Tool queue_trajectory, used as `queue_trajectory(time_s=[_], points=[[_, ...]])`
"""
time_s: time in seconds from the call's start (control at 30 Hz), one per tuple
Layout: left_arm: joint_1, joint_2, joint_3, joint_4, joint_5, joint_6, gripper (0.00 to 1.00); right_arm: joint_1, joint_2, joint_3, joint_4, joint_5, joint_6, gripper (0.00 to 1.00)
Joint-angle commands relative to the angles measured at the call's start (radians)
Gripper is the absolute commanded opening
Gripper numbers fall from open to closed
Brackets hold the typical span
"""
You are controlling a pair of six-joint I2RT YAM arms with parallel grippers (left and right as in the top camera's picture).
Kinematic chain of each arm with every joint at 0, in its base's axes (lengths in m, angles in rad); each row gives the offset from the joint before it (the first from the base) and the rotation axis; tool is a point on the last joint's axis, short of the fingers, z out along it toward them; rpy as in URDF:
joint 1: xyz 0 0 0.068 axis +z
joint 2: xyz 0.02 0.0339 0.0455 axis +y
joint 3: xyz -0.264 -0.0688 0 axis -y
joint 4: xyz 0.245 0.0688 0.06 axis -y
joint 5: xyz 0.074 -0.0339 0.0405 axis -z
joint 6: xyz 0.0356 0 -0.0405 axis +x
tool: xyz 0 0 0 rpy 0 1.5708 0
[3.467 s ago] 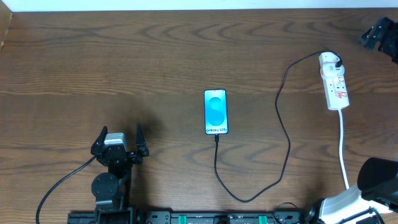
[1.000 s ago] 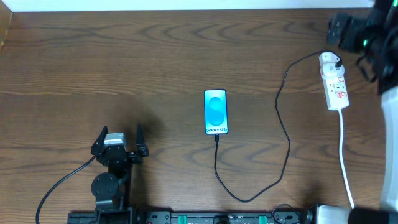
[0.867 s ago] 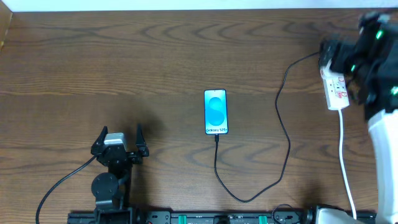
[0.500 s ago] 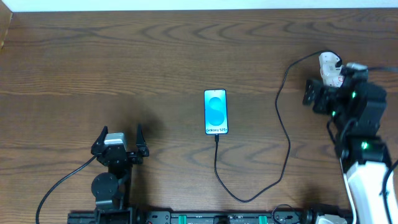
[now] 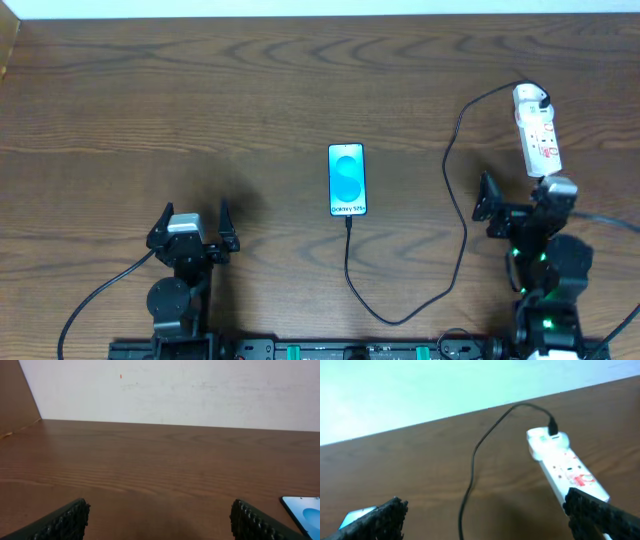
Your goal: Plug charger to phone and switch on socket
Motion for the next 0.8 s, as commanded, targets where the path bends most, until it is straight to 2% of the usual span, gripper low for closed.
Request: queue_trajectory(time_s=[0.0, 0.1, 0.33, 0.37, 0.43, 0.77], points=[[0.005, -0.007, -0.015, -0.035, 0.024, -0.005, 0.9, 0.034, -0.087, -0.086, 0.032, 0.009, -0.053, 0.99], [0.005, -0.007, -0.015, -0.035, 0.024, -0.005, 0.9, 0.051, -0.187, -0.153, 0.012, 0.018, -0.059, 0.99], [0.005, -0.007, -0.015, -0.035, 0.024, -0.005, 0.9, 0.056, -0.394, -0.153, -0.204, 0.089, -0.062, 0.99], [0.005, -0.007, -0.015, -0.035, 0.024, -0.005, 0.9, 0.056, -0.471, -0.153, -0.259, 0.102, -0.069, 0.99], [0.005, -0.007, -0.015, -0.035, 0.024, -0.005, 0.9, 0.056, -0.532, -0.153, -0.251, 0.102, -0.117, 0.99], [0.005, -0.007, -0.015, -0.035, 0.024, -0.005, 0.9, 0.057, -0.524, -0.153, -0.254, 0.101, -0.17, 0.99]])
